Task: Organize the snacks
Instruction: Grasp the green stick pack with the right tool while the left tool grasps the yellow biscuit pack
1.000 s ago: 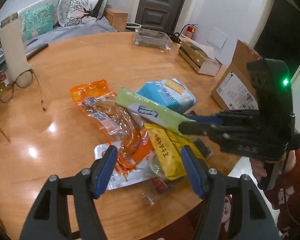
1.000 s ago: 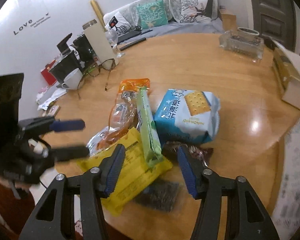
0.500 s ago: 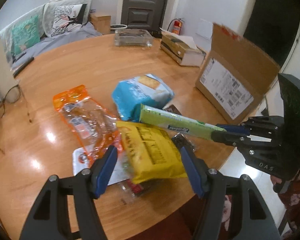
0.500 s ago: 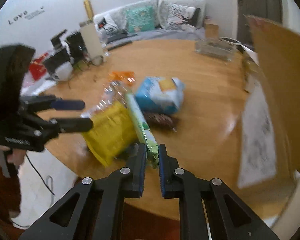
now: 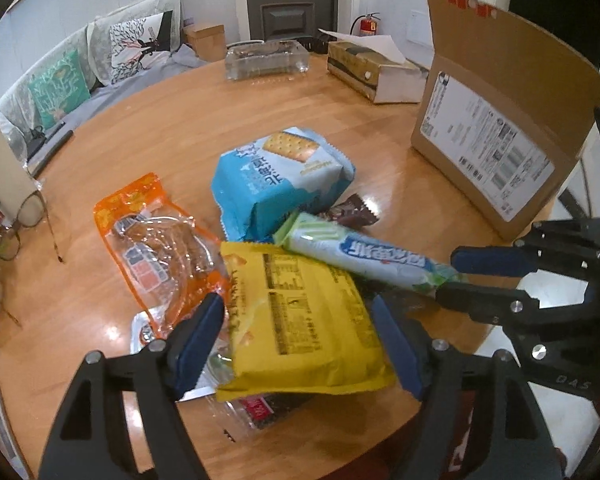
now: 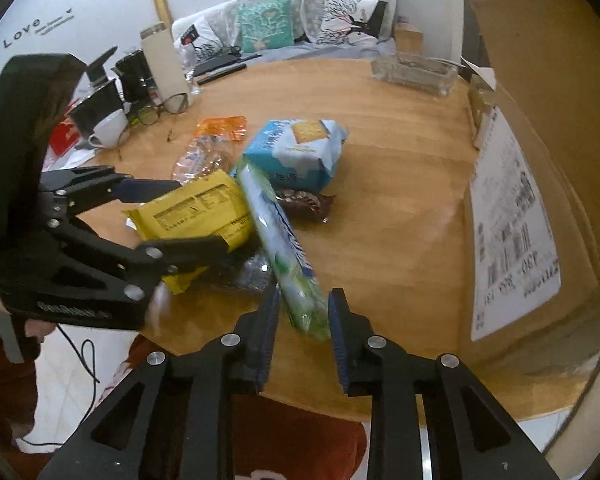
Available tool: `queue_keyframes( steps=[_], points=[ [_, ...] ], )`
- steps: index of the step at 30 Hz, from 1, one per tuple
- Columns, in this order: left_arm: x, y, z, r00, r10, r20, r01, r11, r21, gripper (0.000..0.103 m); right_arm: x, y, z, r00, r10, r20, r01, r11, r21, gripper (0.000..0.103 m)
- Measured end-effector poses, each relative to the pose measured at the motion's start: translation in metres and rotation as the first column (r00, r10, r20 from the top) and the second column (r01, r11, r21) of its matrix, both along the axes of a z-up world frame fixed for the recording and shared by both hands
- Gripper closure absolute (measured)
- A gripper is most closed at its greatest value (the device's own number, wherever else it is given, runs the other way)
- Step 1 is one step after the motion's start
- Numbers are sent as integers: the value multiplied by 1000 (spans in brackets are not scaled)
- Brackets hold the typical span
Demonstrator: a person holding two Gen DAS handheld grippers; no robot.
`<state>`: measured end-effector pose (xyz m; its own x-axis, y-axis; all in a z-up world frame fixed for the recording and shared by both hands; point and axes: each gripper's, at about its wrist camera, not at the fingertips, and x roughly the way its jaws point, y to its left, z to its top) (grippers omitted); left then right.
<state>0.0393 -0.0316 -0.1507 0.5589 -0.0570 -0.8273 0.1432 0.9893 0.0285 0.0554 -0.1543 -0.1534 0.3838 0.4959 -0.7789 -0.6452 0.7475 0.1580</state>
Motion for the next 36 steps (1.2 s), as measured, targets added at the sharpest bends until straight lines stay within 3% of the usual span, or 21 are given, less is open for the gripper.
queue_keyframes(
  steps=[3,7,8,13,18,24,28,32,36],
  points=[
    [-2,5,0,1000,2,1,-2,1000,0,34,4,5,-2,999,38,-6,-38,999,16,80],
    [-6,16,2,1000,5,2,-5,1000,-5,38,13,14,-6,996,93,7,-93,995,26,62],
    [-6,18,3,1000,9,4,-9,1000,-5,38,15,14,-7,996,91,6,-91,996,22,62],
    [-8,34,6,1000,21,22,-21,1000,-23,38,27,19,-15,994,106,-39,-104,993,58,62],
    [-17,57,11,997,57,46,-55,997,-52,39,26,20,-18,996,87,-27,-85,995,59,80],
    [-34,107,18,981,181,65,-174,979,-104,39,15,17,-13,998,61,32,-62,998,17,81],
    [-45,137,6,964,262,30,-258,960,-104,39,12,7,-10,999,-24,47,24,1000,-2,81],
    [-48,147,-9,955,295,7,-294,951,-92,39,6,7,-15,992,-74,100,80,995,-65,81],
    [-50,150,-20,947,321,-6,-320,943,-93,33,6,6,-20,992,-94,84,99,993,-59,80]
  ],
)
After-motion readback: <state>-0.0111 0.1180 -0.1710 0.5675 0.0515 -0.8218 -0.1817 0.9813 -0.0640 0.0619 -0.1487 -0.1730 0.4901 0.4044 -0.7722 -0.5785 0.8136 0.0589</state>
